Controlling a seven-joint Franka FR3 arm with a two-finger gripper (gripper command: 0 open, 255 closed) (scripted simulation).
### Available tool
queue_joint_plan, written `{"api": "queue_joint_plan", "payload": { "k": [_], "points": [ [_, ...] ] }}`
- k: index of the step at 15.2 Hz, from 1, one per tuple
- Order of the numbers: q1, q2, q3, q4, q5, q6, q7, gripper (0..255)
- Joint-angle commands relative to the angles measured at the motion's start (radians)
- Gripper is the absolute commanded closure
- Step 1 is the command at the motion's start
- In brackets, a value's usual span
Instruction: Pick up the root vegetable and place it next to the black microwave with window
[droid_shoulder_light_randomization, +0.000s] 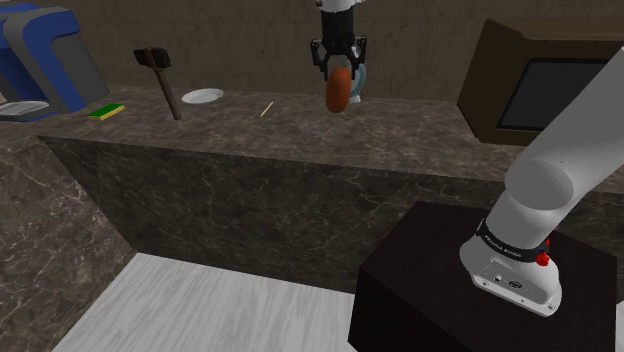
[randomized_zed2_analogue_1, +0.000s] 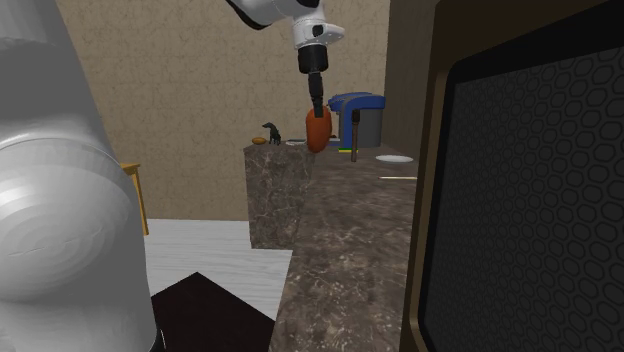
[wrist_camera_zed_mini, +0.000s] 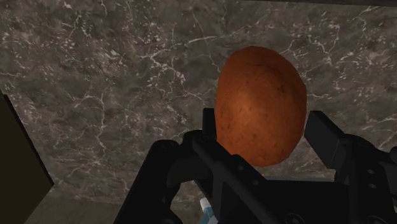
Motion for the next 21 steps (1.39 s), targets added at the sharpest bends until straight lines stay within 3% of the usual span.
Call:
{"api": "queue_joint_plan", "payload": {
  "k": [1, 21],
  "points": [
    [0.000, 0.000, 0.000, 0.024, 0.000, -0.024, -0.003, 255],
    [0.000, 0.071, 0.010, 0.374, -0.021, -0.306, -0.018, 255]
  ]
}}
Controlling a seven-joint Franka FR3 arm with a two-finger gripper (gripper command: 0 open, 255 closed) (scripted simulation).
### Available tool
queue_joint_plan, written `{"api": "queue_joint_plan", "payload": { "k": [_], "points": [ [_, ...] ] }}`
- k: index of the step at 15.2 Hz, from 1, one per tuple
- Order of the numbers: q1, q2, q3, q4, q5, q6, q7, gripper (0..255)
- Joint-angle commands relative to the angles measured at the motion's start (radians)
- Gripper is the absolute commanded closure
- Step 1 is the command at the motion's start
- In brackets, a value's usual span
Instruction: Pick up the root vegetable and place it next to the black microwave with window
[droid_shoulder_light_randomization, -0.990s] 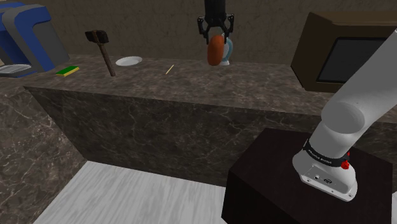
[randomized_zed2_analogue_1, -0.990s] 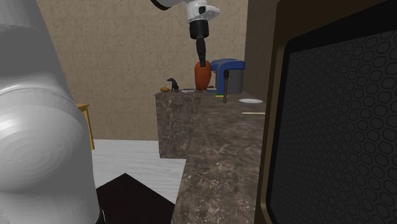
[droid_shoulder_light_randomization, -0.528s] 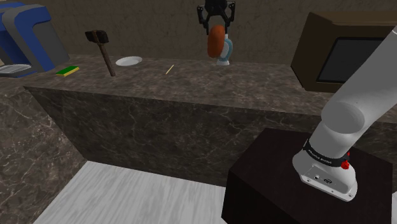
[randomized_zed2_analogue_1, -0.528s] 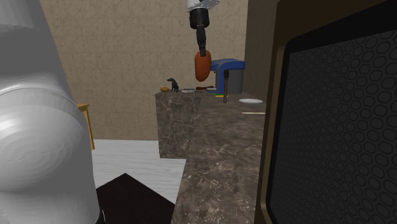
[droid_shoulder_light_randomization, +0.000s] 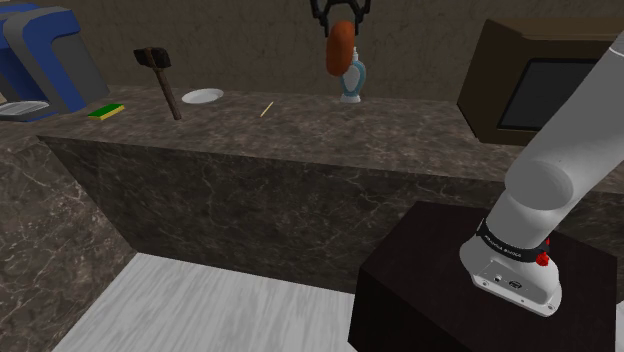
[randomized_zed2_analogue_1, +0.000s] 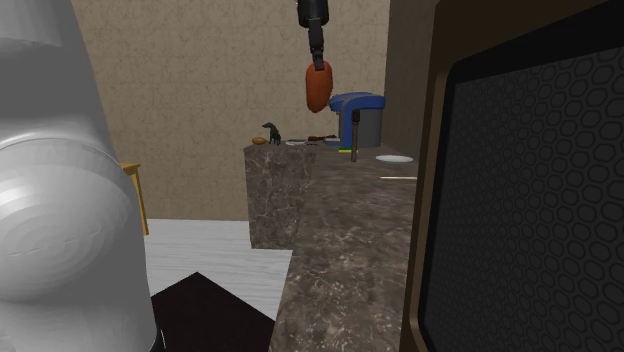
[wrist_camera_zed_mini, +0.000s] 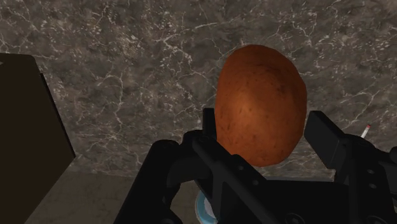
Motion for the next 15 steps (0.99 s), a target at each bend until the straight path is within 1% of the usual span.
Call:
{"api": "queue_joint_plan", "payload": {
  "k": [1, 9, 15],
  "points": [
    [0.001, 0.015, 0.003, 0.047, -0.005, -0.034, 0.001, 255],
    [0.010, 0.084, 0.016, 0.243, -0.032, -0.165, 0.002, 255],
    [0.029, 0.163, 0.032, 0.430, -0.067, -0.281, 0.007, 255]
  ]
}}
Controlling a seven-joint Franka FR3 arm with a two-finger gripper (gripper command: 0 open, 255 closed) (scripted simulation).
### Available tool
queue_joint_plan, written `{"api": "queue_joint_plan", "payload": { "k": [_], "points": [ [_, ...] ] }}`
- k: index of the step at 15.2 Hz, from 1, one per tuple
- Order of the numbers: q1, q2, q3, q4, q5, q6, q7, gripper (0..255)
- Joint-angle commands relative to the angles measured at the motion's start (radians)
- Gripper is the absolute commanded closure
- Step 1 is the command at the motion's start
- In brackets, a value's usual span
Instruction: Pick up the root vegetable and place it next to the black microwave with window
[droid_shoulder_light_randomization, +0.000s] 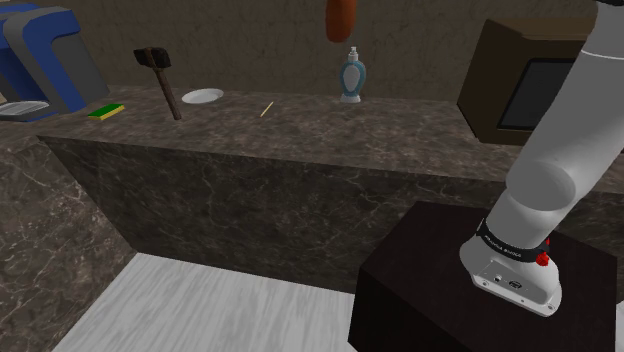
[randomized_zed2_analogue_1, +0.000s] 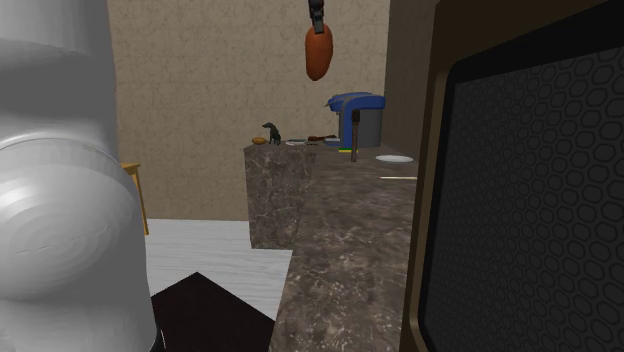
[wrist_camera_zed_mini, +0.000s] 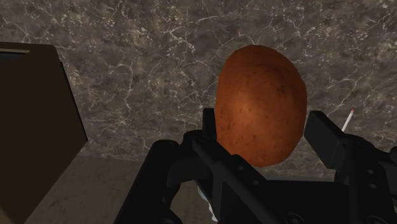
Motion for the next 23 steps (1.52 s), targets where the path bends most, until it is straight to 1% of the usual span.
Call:
{"api": "queue_joint_plan", "payload": {
  "k": [1, 2, 4, 6, 11, 17, 23],
  "points": [
    [0.008, 0.031, 0.005, 0.071, -0.015, -0.043, 0.000, 255],
    [0.010, 0.037, 0.006, 0.084, -0.018, -0.051, 0.000, 255],
    [-0.029, -0.068, -0.020, -0.045, 0.024, -0.014, -0.042, 255],
    [-0.056, -0.159, -0.050, -0.150, 0.055, 0.011, -0.086, 255],
    [-0.089, -0.351, -0.133, -0.352, 0.094, 0.039, -0.195, 255],
    [-0.106, -0.538, -0.233, -0.523, 0.090, 0.036, -0.319, 255],
    [-0.119, -0.690, -0.332, -0.638, 0.049, 0.011, -0.440, 255]
  ]
}}
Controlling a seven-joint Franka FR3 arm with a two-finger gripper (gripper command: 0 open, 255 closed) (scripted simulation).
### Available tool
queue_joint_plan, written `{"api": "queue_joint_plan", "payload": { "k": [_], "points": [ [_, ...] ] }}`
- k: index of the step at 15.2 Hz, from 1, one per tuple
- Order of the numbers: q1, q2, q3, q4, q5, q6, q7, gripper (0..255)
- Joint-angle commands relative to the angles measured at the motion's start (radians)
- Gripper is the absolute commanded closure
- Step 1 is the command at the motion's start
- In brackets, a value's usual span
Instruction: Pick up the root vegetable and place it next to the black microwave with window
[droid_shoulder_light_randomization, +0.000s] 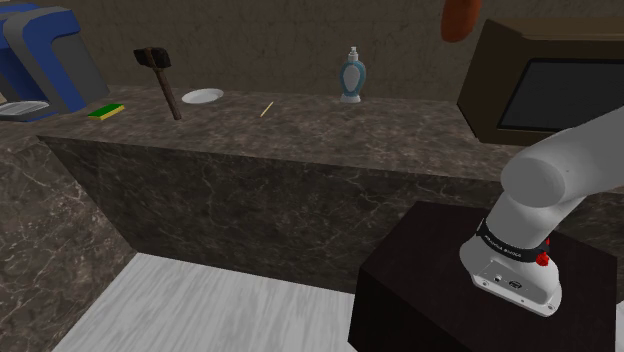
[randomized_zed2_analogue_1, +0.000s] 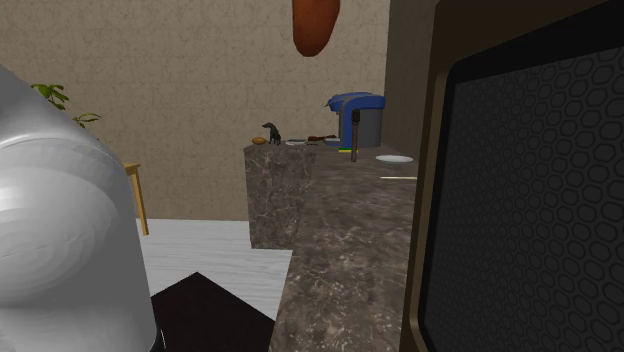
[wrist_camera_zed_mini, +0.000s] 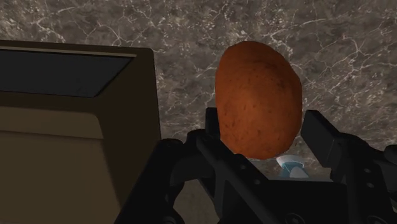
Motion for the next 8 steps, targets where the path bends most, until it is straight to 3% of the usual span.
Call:
{"api": "queue_joint_plan", "payload": {
  "k": [1, 8],
  "points": [
    [-0.004, -0.047, -0.033, -0.024, -0.019, -0.019, -0.043, 255],
    [-0.019, -0.183, -0.152, -0.093, -0.106, -0.064, -0.189, 255]
  ]
}}
